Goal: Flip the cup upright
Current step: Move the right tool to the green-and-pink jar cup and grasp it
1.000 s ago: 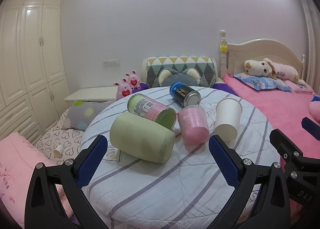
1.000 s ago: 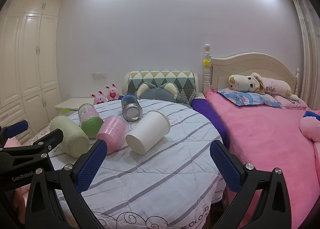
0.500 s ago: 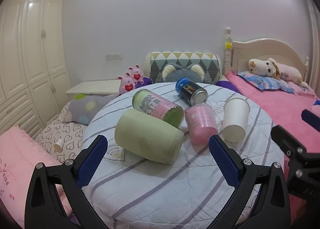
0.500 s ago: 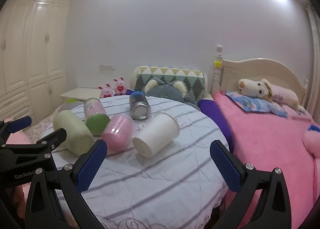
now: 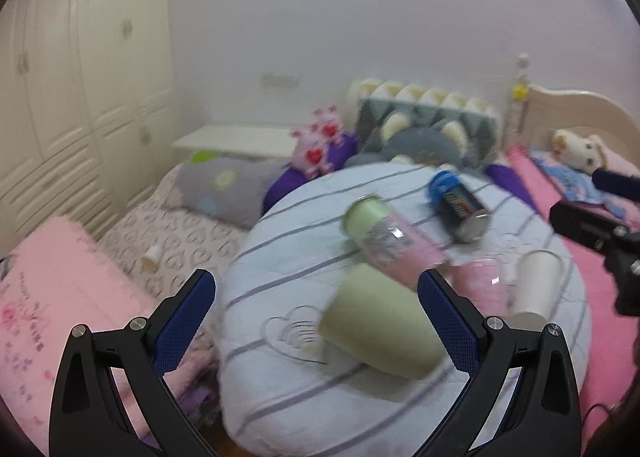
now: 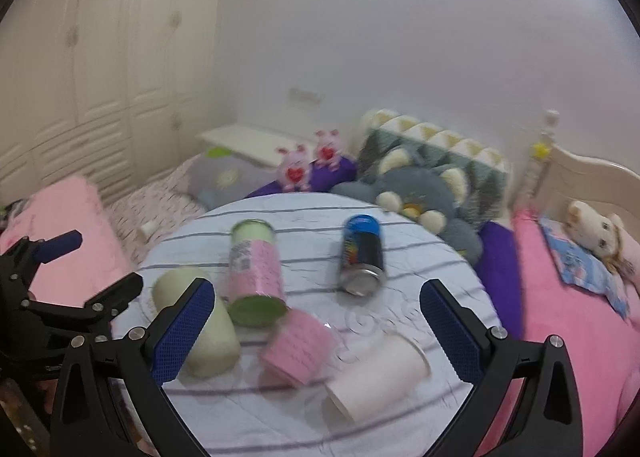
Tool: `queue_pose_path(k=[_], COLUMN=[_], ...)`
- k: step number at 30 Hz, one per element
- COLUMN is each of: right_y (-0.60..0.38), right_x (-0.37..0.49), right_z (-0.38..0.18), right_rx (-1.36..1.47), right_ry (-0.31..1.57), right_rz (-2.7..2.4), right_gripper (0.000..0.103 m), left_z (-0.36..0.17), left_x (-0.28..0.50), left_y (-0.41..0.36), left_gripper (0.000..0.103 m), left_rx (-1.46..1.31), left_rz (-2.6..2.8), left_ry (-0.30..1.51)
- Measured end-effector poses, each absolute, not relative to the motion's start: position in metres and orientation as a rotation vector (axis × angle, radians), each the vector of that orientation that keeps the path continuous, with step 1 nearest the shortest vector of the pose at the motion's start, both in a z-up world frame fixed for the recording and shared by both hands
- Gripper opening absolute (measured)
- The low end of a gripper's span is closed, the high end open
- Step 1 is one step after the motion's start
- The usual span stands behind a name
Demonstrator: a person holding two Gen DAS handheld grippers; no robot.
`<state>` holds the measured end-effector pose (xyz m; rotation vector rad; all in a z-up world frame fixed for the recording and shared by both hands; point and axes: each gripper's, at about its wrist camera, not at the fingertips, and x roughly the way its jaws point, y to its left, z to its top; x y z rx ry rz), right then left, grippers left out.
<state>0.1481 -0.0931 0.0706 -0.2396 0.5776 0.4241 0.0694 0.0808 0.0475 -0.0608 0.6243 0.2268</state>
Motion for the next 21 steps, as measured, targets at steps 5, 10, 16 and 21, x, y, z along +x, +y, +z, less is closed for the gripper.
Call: queue_pose_path(k=[5,10,16,21], right_y=[-0.059,-0.026,0.005,0.030], right_x=[0.197,0.250,0.300,0.315], right_z=[0.068,0.048,0.006,-0.031], right_rx=[-0.326,-0.400,-0.497,-0.567], right_ry=[0.724,0.928,1.181,1.325], right_rz=[0.508,0.579,0.587,0.598], right_gripper=[0.103,0.103,0.103,0.103], left_z=[0.041,0.029,0.009,-0.008], left_x=[0.102,0.130,0.154,0.168], left_y=[0.106,0.129,0.152,0.168], left_gripper=[0.102,0.102,0.102,0.102], left_rx=[-0.133,-0.190,-0.251,-0.287], left_rz=[0.268,0.317,0.333,0.341], left_ry=[0.754,0.879,1.002,1.084])
